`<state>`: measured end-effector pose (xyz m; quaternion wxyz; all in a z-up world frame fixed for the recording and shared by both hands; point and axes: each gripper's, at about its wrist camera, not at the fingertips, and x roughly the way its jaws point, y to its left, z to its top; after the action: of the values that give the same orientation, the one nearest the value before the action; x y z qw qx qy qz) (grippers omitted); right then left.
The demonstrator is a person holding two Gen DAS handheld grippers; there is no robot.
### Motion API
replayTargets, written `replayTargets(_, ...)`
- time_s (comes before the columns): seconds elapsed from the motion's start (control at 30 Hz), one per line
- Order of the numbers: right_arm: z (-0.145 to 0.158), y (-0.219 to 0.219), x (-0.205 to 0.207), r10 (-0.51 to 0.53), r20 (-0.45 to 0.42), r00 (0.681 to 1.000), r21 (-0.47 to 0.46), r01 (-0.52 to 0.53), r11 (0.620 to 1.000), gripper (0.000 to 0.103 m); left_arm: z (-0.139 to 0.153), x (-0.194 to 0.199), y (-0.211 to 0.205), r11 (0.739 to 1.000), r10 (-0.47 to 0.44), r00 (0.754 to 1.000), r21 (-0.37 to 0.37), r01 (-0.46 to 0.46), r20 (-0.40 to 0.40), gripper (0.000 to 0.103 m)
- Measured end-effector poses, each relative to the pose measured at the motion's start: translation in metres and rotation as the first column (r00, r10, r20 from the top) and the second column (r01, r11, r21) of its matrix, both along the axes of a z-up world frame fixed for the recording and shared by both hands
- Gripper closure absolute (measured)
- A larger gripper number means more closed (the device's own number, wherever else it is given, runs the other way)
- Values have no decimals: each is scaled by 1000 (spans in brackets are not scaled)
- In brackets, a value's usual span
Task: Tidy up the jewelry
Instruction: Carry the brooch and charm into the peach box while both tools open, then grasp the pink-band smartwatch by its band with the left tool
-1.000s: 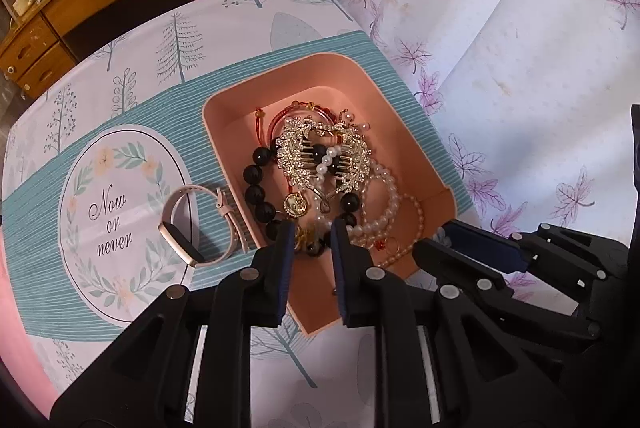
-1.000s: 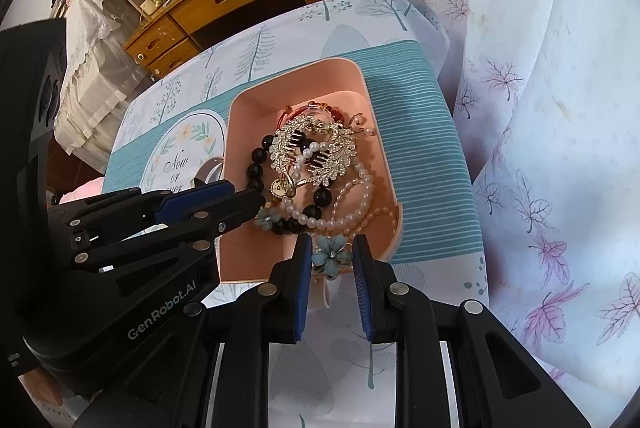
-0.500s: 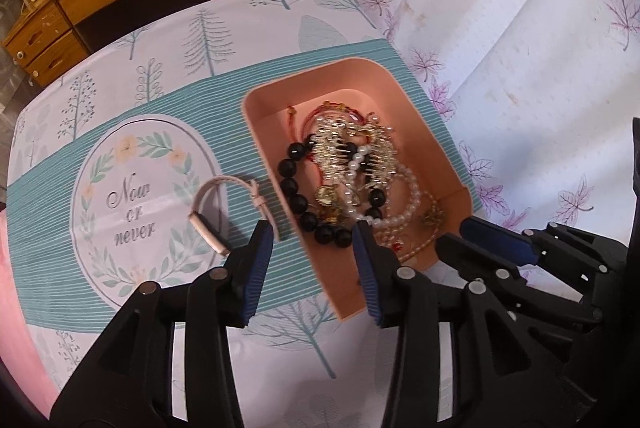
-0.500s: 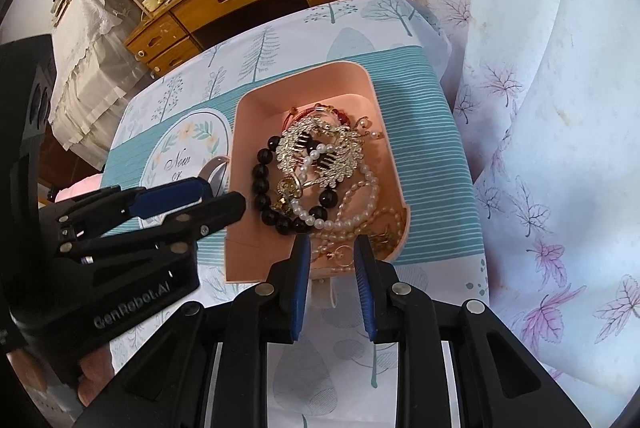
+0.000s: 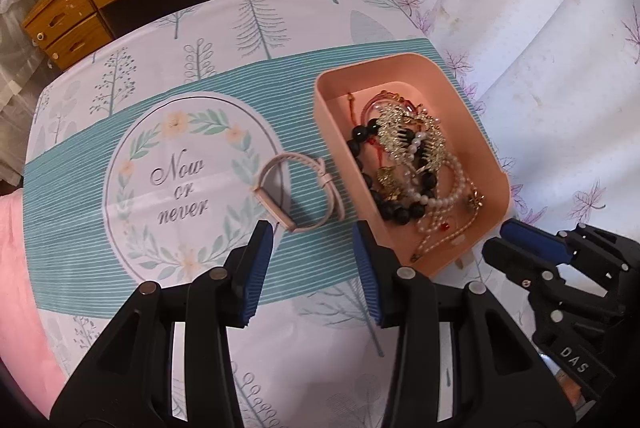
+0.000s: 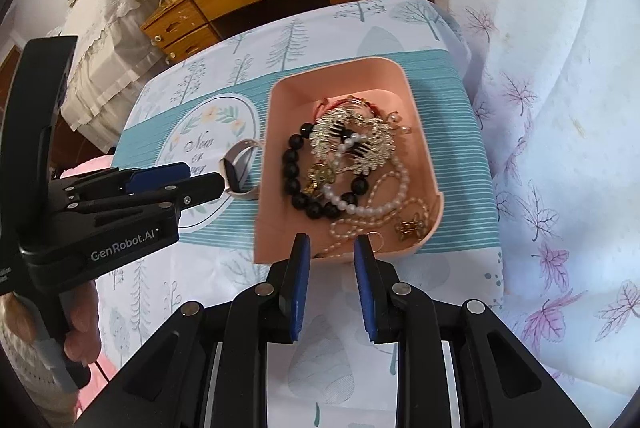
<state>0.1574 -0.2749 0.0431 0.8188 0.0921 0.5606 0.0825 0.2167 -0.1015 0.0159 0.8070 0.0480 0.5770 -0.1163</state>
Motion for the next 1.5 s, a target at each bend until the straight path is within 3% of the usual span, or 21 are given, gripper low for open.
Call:
replayTargets(0.47, 31, 31, -9, 71, 62, 996, -2, -71, 998, 80, 2, 11, 17, 998, 39, 998, 42, -41, 43, 65)
replayTargets(0.57, 30, 34, -6, 74, 58, 996, 5, -75, 997, 80, -7, 26, 14, 998, 11, 998, 68, -16, 62, 65)
replayTargets(0.8, 17, 32, 12, 42, 50, 998, 18, -43, 999, 80, -47, 57, 10, 997, 21, 999, 72, -19, -30, 65)
replayTargets(0.93, 6, 30, 24, 38, 29, 999, 24, -39, 999, 80, -60, 64, 7, 997, 13, 999, 81, -10, -39, 65)
replayTargets(1.0, 1, 31, 27, 41, 21, 999, 27, -42, 999, 80, -63, 67, 6, 997, 11, 999, 81, -8, -36, 68)
replayTargets(1.17, -14, 35, 39, 44, -7, 999, 39, -44, 998, 80, -73, 74, 6, 996, 14, 998, 88, -8, -63, 90)
replayTargets(1.5, -24, 35, 44, 41, -18, 999, 46, -41, 998, 80, -73, 76, 16, 994, 78, 995, 76, -73, -68, 97)
